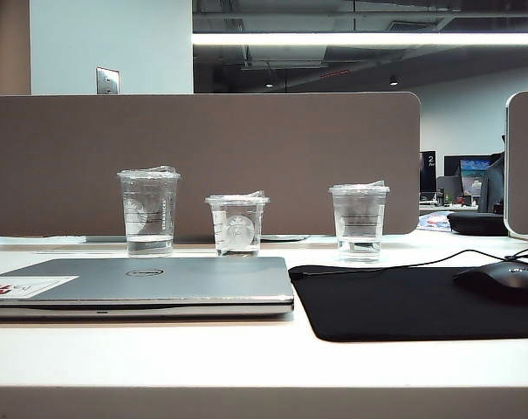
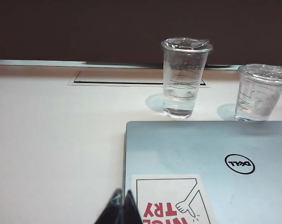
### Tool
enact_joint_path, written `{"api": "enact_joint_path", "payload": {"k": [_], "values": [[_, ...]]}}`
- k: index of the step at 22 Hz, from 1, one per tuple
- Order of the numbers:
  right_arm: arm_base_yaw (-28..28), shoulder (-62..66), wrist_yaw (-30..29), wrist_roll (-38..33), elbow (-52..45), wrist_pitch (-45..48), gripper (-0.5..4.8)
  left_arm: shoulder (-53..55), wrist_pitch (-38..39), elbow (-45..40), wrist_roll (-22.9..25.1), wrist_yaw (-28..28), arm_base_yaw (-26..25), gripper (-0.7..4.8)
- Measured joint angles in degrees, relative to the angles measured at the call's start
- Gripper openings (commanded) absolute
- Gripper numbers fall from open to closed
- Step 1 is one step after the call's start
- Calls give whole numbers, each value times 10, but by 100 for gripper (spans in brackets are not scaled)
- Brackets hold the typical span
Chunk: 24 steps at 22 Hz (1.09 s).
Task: Pick up the coffee cup on the right and place it on the right side of the laptop.
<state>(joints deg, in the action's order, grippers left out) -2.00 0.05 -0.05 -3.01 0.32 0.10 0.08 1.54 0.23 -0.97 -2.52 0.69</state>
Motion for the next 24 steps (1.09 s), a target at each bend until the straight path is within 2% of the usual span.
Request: {"api": "enact_joint_path", "payload": {"k": [5, 7, 12, 15, 20, 24], "values": [[0, 0, 0, 0, 0, 0, -9, 0, 0, 0, 0, 0, 0, -5], [0, 0, 0, 0, 0, 0, -9, 0, 0, 1, 0, 1, 16, -5], [0, 0, 0, -35, 0, 0, -9, 0, 14, 8, 0, 0, 102, -5], [0, 0, -1, -96, 0, 0, -9, 0, 24, 9, 0, -1, 182, -5], [0, 0, -1, -151, 0, 0, -9, 0, 23, 9, 0, -1, 216, -5], [0, 0, -22, -168, 0, 0, -9, 0, 24, 8, 0, -1, 233, -5]]}}
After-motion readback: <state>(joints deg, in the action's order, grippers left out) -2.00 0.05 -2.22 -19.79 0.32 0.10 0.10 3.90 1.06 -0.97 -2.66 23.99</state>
